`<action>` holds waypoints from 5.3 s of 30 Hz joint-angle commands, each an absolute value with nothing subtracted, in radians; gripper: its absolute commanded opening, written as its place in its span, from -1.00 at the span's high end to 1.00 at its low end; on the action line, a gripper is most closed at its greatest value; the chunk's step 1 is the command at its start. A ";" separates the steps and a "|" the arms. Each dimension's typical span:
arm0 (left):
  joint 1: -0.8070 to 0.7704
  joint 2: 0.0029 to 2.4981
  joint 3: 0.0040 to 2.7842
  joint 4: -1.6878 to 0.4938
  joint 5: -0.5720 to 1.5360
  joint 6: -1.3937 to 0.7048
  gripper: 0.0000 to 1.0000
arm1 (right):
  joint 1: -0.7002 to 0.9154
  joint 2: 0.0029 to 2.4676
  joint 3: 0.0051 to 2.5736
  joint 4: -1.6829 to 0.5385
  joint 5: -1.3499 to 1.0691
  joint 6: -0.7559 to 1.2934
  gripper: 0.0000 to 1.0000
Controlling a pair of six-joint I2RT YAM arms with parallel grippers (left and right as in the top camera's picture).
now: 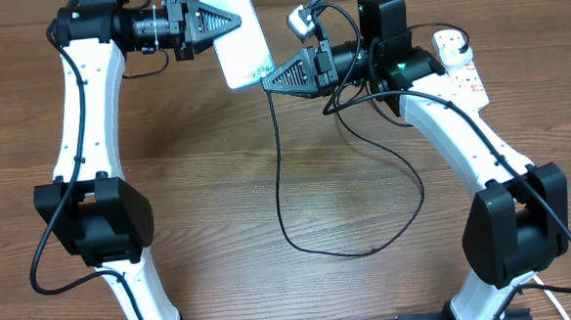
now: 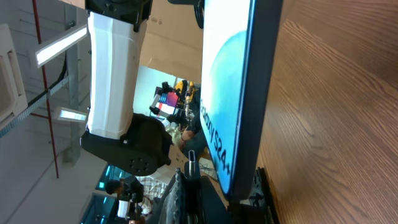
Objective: Plug charger to phone and switch on socket
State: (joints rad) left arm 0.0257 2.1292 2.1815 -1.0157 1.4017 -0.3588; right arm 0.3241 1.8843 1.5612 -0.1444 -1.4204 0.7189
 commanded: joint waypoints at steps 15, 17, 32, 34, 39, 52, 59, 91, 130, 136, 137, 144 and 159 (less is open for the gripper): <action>0.019 2.122 2.195 -0.967 1.434 -0.435 0.91 | 0.347 1.876 1.572 -0.196 -1.415 0.650 0.93; 0.019 2.122 2.195 -0.967 1.434 -0.435 0.92 | 0.352 1.876 1.572 -0.196 -1.415 0.644 0.93; 0.019 2.122 2.195 -0.968 1.470 -0.435 0.92 | 0.370 1.876 1.572 -0.238 -1.371 0.593 0.93; 0.019 2.122 2.195 -0.968 1.477 -0.435 0.91 | 0.370 1.876 1.572 -0.238 -1.363 0.593 0.93; 0.019 2.122 2.195 -0.968 1.486 -0.434 0.91 | 0.369 1.876 1.572 -0.237 -1.354 0.593 0.93; 0.019 2.122 2.195 -0.967 1.443 -0.422 0.91 | 0.369 1.876 1.572 -0.226 -1.386 0.597 0.93; 0.019 2.122 2.195 -0.968 1.437 -0.419 0.92 | 0.350 1.876 1.572 -0.226 -1.393 0.598 0.93; -0.008 2.122 2.195 -0.971 1.411 -0.418 0.91 | 0.346 1.876 1.572 -0.218 -1.387 0.598 0.92; -0.020 2.122 2.195 -1.055 1.483 -0.315 0.91 | 0.330 1.876 1.572 -0.204 -1.311 0.640 0.93; -0.021 2.122 2.195 -1.074 1.494 -0.309 0.92 | 0.330 1.876 1.572 -0.192 -1.310 0.645 0.92; -0.022 2.122 2.195 -1.086 1.494 -0.300 0.92 | 0.330 1.876 1.572 -0.186 -1.310 0.652 0.92; -0.022 2.122 2.195 -1.162 1.494 -0.232 0.92 | 0.330 1.876 1.572 -0.165 -1.310 0.658 0.92; -0.022 2.122 2.195 -1.243 1.533 -0.143 0.92 | 0.332 1.876 1.572 -0.162 -1.300 0.662 0.92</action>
State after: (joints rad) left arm 0.0154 2.1292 2.1815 -1.2041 1.4559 -0.2157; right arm 0.3401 1.8843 1.5600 -0.1844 -1.4059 0.6563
